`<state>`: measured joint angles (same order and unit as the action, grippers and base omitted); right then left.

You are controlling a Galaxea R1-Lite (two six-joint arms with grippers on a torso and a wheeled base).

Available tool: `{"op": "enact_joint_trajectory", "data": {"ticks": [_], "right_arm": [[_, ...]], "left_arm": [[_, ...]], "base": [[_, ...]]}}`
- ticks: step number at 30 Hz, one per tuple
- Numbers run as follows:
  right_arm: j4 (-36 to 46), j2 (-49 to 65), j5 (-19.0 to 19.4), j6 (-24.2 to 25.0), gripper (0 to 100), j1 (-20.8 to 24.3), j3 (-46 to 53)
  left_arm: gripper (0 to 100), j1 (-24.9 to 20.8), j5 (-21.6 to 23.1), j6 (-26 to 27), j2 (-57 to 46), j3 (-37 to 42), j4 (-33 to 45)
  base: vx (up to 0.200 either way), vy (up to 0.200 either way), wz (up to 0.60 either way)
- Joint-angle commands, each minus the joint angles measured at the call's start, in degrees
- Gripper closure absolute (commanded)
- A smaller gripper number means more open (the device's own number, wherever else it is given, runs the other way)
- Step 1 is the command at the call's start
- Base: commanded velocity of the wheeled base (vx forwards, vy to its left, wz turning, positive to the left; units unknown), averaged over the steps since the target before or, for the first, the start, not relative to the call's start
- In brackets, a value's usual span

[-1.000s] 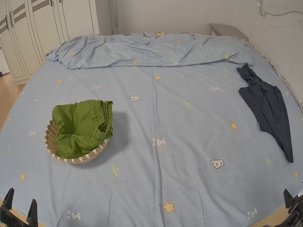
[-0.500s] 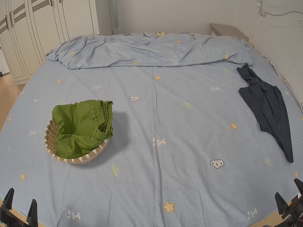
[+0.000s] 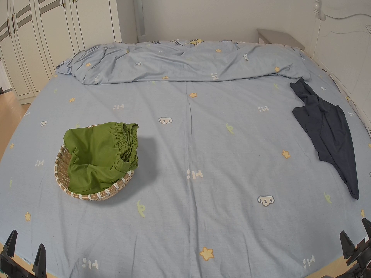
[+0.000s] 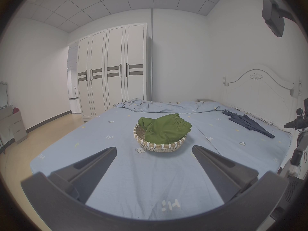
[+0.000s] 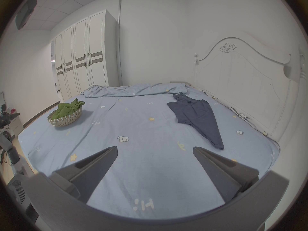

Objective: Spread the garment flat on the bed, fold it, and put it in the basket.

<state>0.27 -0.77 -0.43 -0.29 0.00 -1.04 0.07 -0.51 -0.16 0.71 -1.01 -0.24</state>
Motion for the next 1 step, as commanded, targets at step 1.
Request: {"op": "enact_joint_trajectory", "data": {"ticks": [1], "right_arm": [[0.0, 0.6, -0.1, 0.5, 0, 0.0, 0.9]], "left_arm": [[0, 0.0, 0.0, 0.0, -0.7, 1.0, 0.0]], "base": [[0.0, 0.0, 0.0]]}}
